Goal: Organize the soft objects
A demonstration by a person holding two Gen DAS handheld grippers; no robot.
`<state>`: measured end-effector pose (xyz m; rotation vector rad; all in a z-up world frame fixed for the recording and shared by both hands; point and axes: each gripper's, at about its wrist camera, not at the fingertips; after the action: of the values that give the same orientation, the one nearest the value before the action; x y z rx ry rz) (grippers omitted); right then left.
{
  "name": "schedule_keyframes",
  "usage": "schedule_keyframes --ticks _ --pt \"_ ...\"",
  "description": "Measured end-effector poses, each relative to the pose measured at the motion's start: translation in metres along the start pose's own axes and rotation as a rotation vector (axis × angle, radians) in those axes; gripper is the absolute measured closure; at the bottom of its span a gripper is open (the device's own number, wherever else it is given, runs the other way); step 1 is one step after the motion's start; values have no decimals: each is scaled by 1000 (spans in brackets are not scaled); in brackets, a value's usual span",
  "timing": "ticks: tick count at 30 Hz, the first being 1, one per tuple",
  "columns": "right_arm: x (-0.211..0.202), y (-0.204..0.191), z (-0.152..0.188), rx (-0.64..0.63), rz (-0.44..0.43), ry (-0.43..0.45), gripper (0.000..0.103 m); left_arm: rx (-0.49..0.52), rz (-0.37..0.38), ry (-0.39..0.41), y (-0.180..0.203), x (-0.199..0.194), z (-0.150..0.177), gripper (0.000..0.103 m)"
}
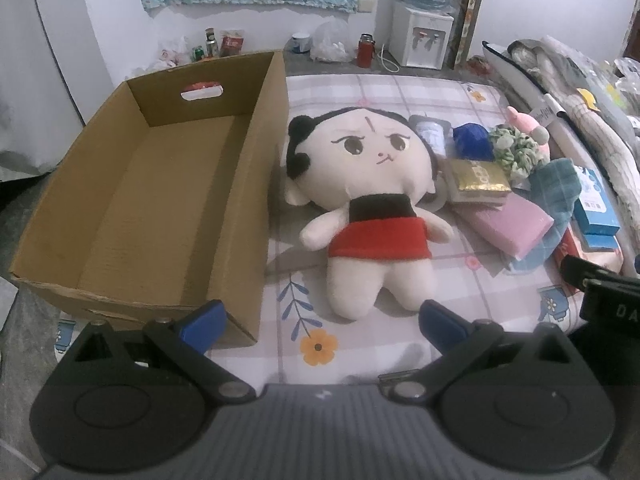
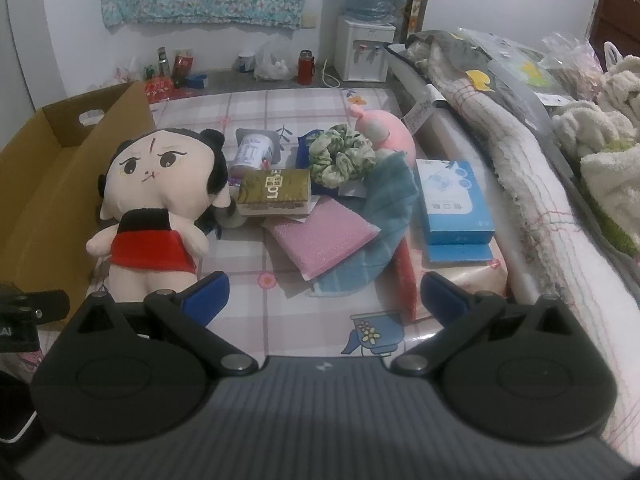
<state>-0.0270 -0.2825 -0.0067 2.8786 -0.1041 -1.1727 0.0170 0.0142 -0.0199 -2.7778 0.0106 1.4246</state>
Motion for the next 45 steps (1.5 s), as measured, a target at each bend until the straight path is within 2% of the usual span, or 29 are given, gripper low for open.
schedule_keyframes --ticks 18,45 --pt "0 7 0 -5 17 -2 1 29 22 -2 14 1 -2 0" --pt "0 1 2 -35 6 -7 1 19 19 0 9 2 -1 0"
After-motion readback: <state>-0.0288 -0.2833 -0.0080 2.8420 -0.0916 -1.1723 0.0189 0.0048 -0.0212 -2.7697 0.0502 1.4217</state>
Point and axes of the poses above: each gripper's, at about its wrist camera, not at the fingertips, and x roughly the way its jaws point, y to its right, z to its underside, and after that the axes turned 4 degrees about y, right-handed
